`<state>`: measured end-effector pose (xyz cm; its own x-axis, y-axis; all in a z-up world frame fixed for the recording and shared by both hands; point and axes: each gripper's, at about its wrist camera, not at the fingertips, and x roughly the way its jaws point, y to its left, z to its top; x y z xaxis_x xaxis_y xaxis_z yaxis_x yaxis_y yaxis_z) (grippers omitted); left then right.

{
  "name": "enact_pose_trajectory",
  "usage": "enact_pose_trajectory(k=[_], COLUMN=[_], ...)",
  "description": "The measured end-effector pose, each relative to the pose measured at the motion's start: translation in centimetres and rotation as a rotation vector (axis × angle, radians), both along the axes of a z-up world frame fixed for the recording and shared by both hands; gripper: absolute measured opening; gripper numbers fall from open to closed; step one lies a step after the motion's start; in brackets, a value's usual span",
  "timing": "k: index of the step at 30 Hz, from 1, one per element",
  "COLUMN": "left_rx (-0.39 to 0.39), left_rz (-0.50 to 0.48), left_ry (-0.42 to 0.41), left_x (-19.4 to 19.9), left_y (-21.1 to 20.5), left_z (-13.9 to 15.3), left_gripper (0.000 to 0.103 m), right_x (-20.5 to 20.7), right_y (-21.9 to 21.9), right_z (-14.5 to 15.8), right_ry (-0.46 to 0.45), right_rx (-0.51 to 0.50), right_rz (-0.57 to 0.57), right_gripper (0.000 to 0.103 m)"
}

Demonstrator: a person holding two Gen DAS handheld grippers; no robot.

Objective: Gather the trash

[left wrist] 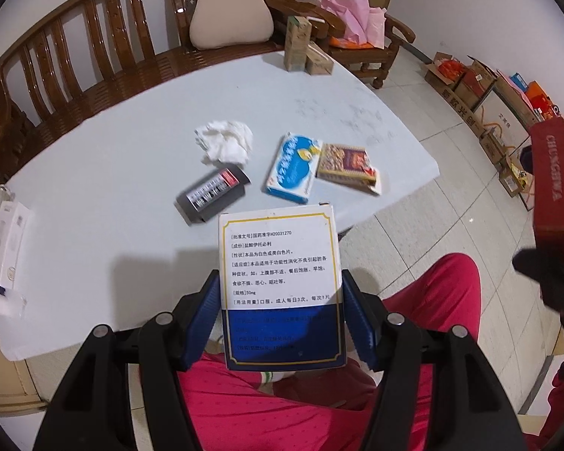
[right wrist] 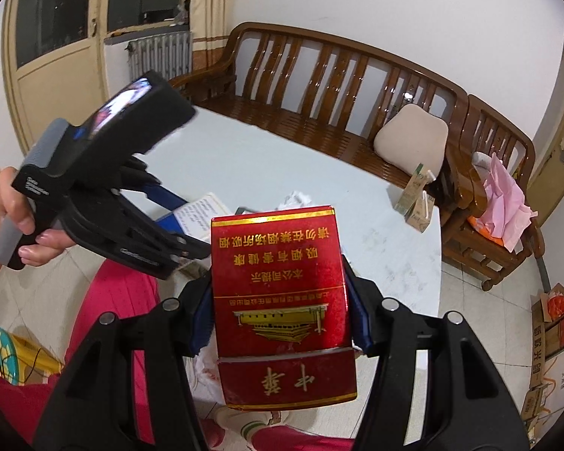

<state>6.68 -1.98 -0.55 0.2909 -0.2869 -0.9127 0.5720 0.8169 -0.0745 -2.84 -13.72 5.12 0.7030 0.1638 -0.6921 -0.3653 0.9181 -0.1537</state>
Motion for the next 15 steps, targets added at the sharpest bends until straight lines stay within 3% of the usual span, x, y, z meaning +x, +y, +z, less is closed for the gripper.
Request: enact_pose_trajectory(k=[15], left_rx=[-0.044], left_rz=[0.022], left_ry=[0.013], left_x=[-3.6], left_y=[-0.7], left_z=[-5.9], left_gripper=[0.060], right_x=[-3.1], right_y=[1.0], right_z=[-6.8], right_ry=[0.046], right_rx=[-0.014], right_rz=[-0.041], right_gripper=[0.056])
